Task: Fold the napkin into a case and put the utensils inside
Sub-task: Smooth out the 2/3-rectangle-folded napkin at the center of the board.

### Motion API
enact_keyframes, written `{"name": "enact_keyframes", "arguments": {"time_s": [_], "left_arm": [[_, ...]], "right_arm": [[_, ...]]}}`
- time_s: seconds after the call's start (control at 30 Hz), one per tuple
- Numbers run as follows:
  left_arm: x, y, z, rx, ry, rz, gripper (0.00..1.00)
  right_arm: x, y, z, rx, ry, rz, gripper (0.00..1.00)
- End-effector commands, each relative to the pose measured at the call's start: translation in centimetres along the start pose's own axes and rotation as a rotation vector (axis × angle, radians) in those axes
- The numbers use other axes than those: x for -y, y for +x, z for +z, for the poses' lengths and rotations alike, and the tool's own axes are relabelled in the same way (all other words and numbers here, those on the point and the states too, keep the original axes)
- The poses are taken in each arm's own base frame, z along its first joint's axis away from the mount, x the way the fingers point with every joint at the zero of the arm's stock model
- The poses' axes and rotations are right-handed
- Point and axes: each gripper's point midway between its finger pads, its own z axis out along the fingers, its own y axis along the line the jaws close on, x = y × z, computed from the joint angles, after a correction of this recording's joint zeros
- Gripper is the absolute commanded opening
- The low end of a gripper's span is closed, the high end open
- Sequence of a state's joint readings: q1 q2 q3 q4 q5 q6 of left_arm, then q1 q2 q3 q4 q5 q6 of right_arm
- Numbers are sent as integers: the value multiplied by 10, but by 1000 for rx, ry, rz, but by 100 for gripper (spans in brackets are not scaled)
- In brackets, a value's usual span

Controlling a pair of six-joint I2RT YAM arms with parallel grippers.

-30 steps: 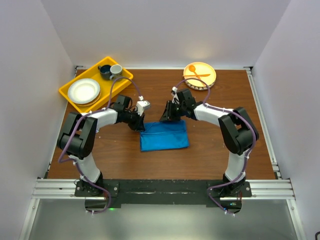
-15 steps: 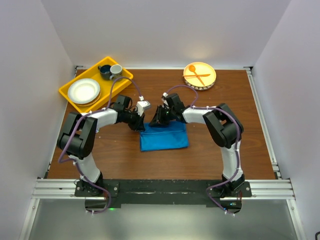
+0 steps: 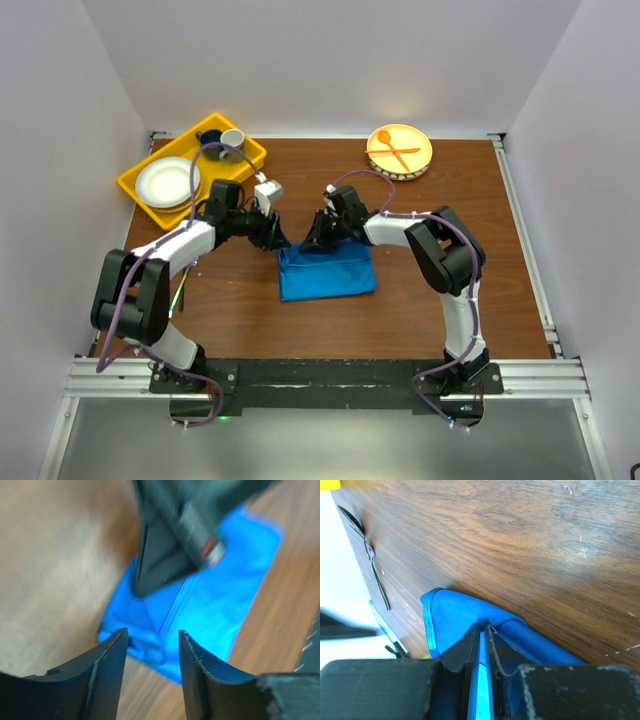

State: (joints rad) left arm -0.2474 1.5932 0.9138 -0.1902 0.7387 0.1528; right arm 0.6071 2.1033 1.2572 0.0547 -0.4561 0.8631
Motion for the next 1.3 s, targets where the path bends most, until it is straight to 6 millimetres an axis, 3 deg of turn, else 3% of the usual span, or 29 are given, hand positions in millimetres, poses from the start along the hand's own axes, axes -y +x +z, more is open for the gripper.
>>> {"name": "enact_keyframes", "arguments": {"time_s": [0.0,0.07,0.1,0.17,0.2,0.27,0.4,0.5,0.7,0.77,0.8,0.9,1.03,1.13,1.27], "left_arm": [[22,-53,-7,178,109,-165,51],[29,-58,-3,197,173,-284,45],[28,-48,3,184,180,-348,41],[26,-52,7,222,187,-431,27],[22,-43,13,207,181,-472,19],[15,-35,19,194,155,-523,13],[-11,4,31,125,52,-632,3],[-29,34,37,79,-12,-689,0],[-44,83,50,-33,-60,-747,0],[-51,91,50,-47,-90,-756,0],[-52,95,50,-61,-95,-766,0],[-56,100,49,-72,-113,-764,0],[-57,99,49,-68,-122,-755,0],[-58,101,49,-74,-128,-749,0],[-57,103,46,-71,-132,-743,0]], "right_arm": [[62,19,10,-28,221,37,13],[62,17,10,-23,223,36,13],[63,17,10,-22,226,36,13],[64,18,10,-28,233,38,13],[63,18,9,-28,231,38,13],[64,18,10,-30,235,39,13],[68,21,11,-33,246,45,13],[70,23,11,-36,251,48,13],[60,18,9,-34,216,27,13],[42,10,5,-20,158,-26,15],[20,6,-3,-24,92,-56,17],[-22,-7,-22,4,-30,-160,22],[-45,-11,-37,-10,-146,-200,26],[-31,-12,-35,-32,-159,-163,25],[6,-16,-35,-63,-156,-86,25]]}}
